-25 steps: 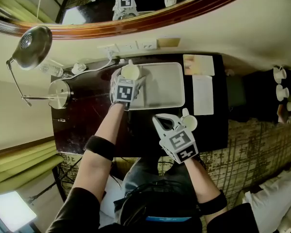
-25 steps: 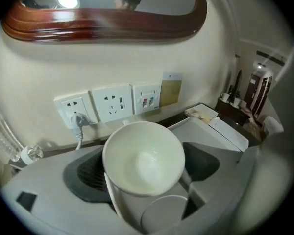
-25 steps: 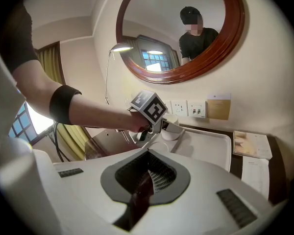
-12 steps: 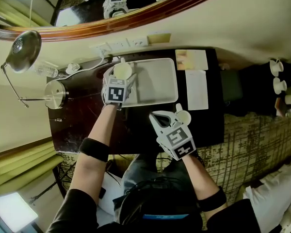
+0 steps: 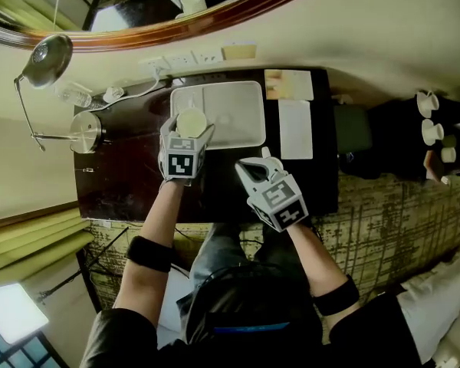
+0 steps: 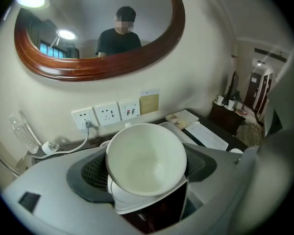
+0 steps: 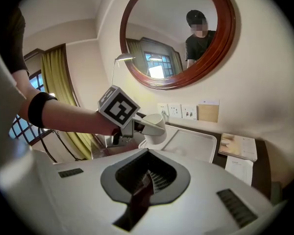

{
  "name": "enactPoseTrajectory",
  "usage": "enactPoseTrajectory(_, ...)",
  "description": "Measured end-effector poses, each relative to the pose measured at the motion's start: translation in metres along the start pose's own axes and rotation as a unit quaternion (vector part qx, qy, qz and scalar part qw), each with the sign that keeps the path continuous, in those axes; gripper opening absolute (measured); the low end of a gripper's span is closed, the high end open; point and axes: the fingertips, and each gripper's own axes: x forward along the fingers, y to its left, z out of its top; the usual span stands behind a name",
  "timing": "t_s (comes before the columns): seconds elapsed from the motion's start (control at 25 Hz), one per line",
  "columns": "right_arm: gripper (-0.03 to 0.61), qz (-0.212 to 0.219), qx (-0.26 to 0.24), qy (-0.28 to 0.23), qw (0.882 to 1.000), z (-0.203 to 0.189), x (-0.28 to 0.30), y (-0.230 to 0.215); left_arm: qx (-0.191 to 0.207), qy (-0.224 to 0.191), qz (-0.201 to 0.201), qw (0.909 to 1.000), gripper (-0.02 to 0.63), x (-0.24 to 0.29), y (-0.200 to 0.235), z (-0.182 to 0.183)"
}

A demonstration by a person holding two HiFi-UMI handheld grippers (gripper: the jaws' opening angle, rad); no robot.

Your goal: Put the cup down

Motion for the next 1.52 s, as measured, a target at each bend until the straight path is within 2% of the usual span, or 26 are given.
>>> enactPoseTrajectory(0.4,0.000,0.025,-0.014,0.004,1.000,-0.014,-0.050,-0.010,-0.047,0.007,0.036,0.9982,0.417,-0.050,-0.069,-0.040)
enactPoseTrajectory(0.64,0.000,0.032,-0.027,0.013,0.999,-0.026,-0.071,-0.021,-0.044,0.008,0.045,0.9980,0.419,-0.055,-0.100,-0.069)
enactPoseTrajectory(0.88,0.000,0.036,-0.043,0.023,0.998,-0.036,-0.087,-0.033,-0.061,0.012,0.056,0.9965,0.419,-0.049,-0.117,-0.096)
enactPoseTrajectory(1.52,0.000,0.047,-0.063,0.046,0.996,-0.055,-0.095,-0.041,-0.056,0.020,0.063,0.9963,0.419,-0.016,-0.130,-0.133)
